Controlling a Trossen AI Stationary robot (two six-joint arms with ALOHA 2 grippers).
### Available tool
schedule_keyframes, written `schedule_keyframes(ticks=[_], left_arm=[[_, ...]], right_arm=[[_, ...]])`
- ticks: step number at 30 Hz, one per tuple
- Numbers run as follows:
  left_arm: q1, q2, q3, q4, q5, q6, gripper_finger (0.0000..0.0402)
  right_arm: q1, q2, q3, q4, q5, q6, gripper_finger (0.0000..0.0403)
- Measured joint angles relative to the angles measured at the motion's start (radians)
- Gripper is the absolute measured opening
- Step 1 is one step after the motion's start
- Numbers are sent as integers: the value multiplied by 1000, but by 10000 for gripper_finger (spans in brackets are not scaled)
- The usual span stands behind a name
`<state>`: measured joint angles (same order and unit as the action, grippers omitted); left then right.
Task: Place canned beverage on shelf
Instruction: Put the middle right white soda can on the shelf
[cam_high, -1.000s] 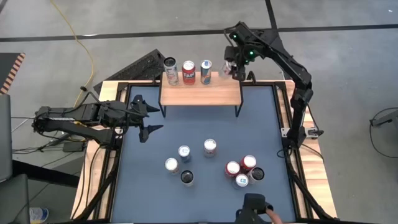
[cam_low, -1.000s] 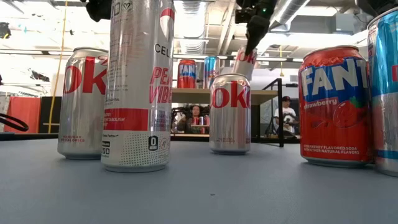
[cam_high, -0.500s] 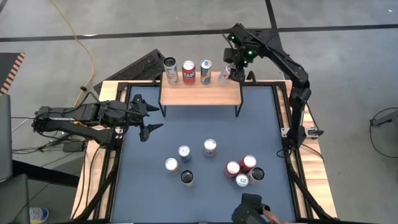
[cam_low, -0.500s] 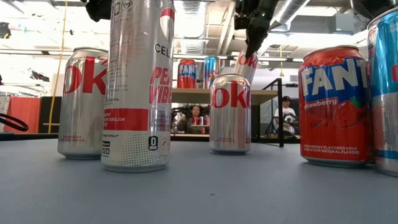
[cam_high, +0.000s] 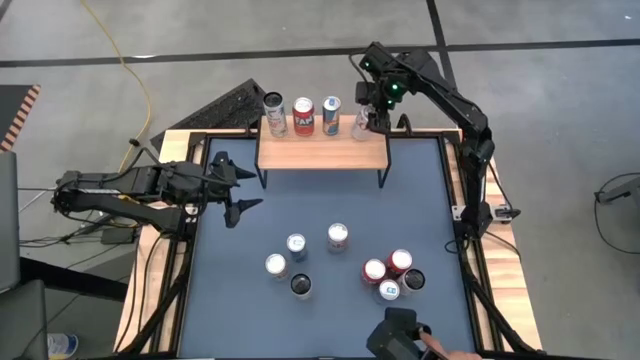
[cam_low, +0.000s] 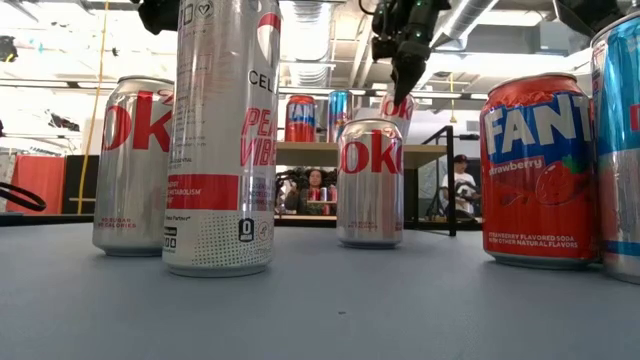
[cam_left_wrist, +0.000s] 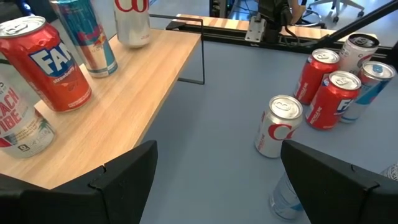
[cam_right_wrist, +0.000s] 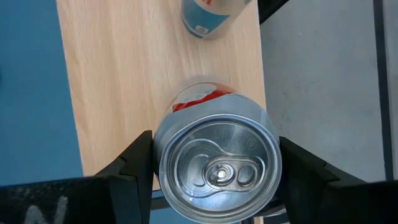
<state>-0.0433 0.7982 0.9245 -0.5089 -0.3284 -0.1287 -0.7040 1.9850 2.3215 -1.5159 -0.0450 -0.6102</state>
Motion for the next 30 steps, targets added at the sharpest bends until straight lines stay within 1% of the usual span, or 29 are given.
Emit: schedule_keyframes(ticks=[9,12,19,22,30], left_arm=[[0,0,0,9,-1,0,332],[0,0,0,9,0,1,332],[0,0,0,8,0,1,332],[0,0,0,7,0,1,332],[0,0,0,7,0,8,332]], right_arm=[[2,0,0,28,0,22,245],[2,0,0,39,2,25,258],[5,0,0,55,45,53,300],[5,0,0,53,48,61,310],[5,-3,2,53,47,55,314]])
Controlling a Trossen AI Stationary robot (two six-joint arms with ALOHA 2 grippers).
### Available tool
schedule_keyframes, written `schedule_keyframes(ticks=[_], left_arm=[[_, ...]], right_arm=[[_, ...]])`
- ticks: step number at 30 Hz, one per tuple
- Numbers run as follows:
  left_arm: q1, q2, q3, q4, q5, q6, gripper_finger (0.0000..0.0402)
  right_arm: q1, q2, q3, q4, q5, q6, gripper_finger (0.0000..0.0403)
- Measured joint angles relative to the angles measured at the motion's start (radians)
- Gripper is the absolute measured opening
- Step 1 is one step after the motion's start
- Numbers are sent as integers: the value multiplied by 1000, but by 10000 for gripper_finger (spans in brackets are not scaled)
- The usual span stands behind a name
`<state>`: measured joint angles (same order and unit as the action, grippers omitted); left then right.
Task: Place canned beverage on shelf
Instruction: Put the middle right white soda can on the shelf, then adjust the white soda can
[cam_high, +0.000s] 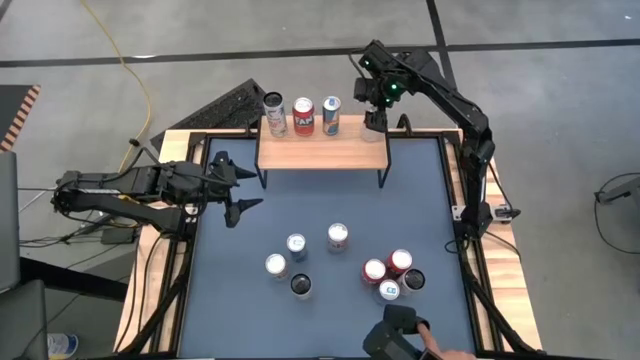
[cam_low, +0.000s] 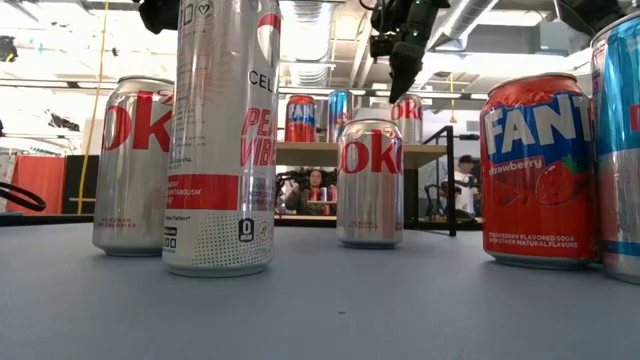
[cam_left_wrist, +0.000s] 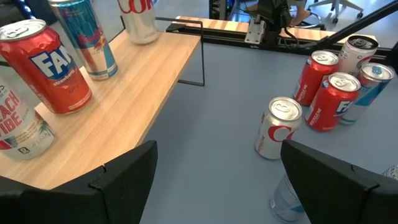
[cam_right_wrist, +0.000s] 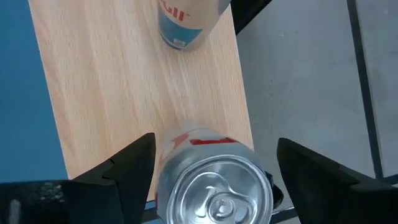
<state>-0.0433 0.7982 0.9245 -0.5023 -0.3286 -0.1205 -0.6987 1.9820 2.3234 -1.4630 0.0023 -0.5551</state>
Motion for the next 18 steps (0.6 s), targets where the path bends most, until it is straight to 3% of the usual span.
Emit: schedule_keyframes(ticks=[5,13,18], left_arm=[[0,0,0,0,0,7,332],[0,0,0,0,0,15,332],[0,0,0,0,0,15,332]], right_arm=[[4,-5,0,64,56,-79,314],[15,-107,23,102,75,-44,315],[-9,-182,22,47,-18,64,305]])
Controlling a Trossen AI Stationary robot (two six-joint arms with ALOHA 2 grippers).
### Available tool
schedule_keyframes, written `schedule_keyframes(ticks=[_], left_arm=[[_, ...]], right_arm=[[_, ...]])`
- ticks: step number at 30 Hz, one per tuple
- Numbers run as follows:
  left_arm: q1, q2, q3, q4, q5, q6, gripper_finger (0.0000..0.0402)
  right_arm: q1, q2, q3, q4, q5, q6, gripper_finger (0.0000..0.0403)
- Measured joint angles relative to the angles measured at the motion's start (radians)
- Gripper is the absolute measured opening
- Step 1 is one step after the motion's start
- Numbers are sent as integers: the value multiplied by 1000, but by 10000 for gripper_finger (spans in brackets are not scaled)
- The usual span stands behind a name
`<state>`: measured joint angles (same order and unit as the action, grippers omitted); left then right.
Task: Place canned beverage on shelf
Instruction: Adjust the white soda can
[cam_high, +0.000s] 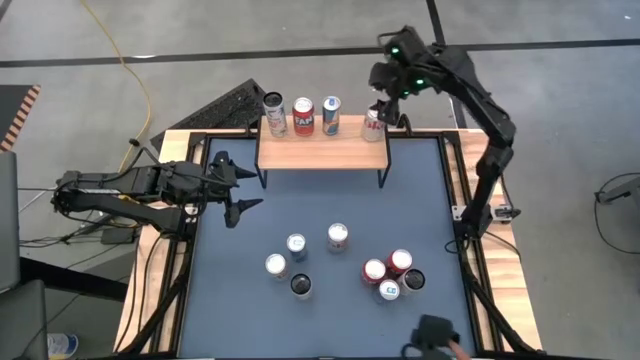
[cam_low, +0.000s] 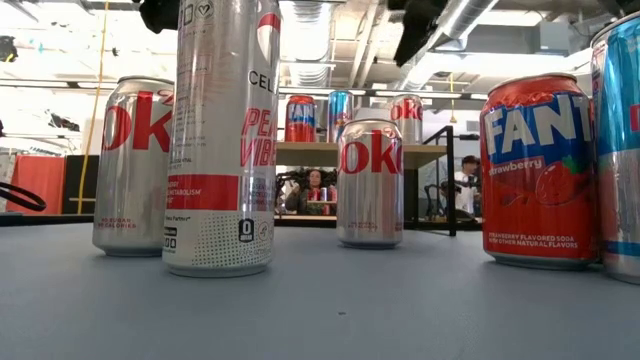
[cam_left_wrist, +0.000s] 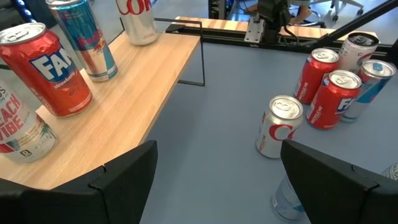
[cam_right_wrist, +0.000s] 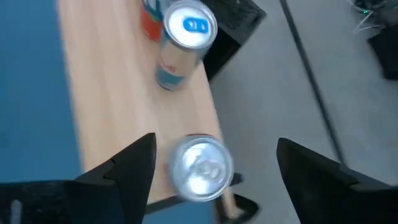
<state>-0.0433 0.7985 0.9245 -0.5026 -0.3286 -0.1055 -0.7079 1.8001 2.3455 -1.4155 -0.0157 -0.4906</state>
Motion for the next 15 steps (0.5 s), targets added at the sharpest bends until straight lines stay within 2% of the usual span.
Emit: schedule_keyframes(ticks=[4,7,10,15], left_arm=[[0,0,0,0,0,0,332],[0,0,0,0,0,1,332],[0,0,0,0,1,1,332],[0,0,0,0,3,14,332]], right_arm=[[-33,-59,-16,-46,-2,62,268],[-48,-120,-105,-40,-1,95,225],[-53,-210,-299,43,27,149,169],[-69,-431,-778,449,41,190,72]])
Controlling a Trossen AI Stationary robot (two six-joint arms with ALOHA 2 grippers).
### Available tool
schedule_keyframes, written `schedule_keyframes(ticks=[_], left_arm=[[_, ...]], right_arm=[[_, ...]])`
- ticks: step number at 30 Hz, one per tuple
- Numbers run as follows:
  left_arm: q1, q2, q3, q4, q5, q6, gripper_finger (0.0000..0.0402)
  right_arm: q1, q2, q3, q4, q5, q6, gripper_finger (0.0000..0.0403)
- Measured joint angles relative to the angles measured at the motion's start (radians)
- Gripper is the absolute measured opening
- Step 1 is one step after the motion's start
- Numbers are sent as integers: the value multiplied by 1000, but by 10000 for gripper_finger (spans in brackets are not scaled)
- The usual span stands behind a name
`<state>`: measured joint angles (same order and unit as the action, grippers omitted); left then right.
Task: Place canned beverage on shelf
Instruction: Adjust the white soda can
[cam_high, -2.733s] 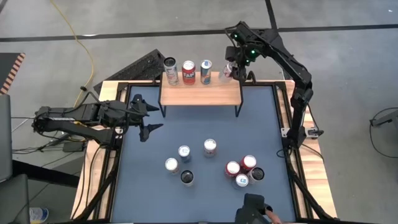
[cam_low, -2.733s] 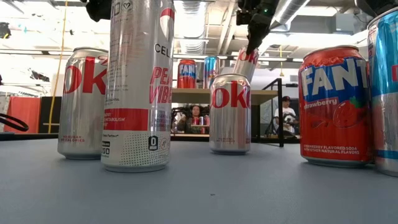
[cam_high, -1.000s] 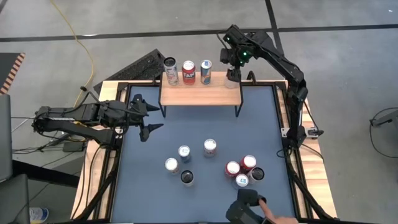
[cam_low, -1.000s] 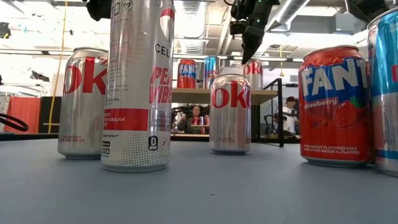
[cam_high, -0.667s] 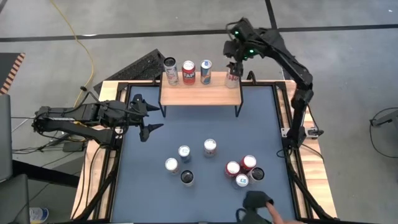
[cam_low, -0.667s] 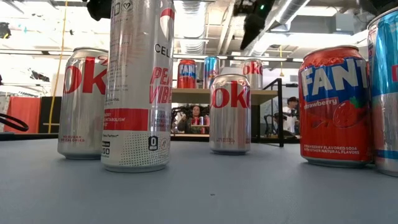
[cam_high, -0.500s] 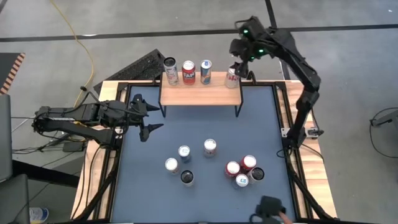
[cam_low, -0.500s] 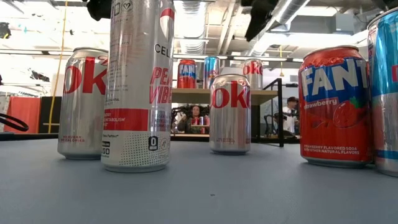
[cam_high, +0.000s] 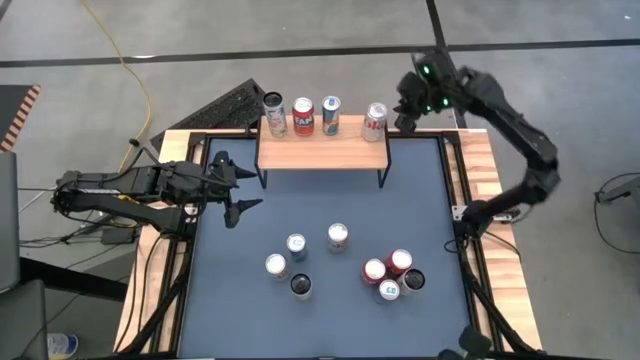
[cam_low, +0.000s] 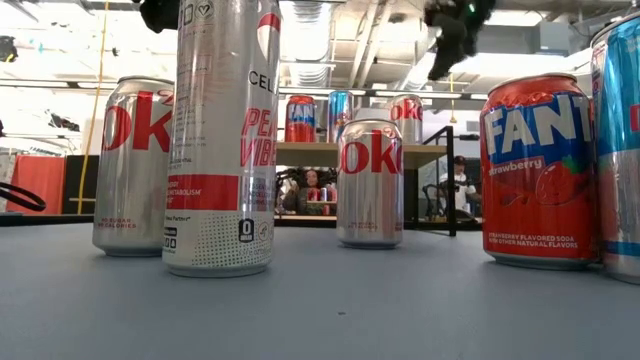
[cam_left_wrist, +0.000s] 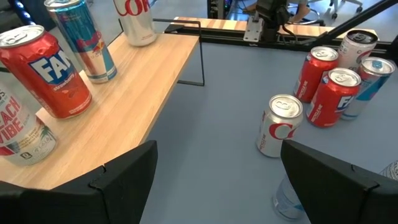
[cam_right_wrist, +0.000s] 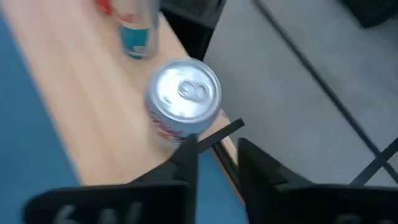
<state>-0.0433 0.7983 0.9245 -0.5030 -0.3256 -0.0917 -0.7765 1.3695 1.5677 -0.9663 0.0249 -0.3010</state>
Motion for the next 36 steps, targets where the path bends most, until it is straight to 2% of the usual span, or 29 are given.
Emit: schedule_keyframes(ticks=[4,9,12,18,36], left_arm=[[0,0,0,0,0,0,332],[0,0,0,0,0,-3,332],[0,0,0,0,0,-4,332],[0,0,0,1,1,-9,332],[0,0,0,1,2,-18,332]], right_arm=[[7,-145,-331,315,65,81,12],[52,-262,-615,567,118,177,7],[82,-271,-711,703,165,207,1],[87,-230,-743,794,193,220,0],[95,-119,-741,968,182,222,0]])
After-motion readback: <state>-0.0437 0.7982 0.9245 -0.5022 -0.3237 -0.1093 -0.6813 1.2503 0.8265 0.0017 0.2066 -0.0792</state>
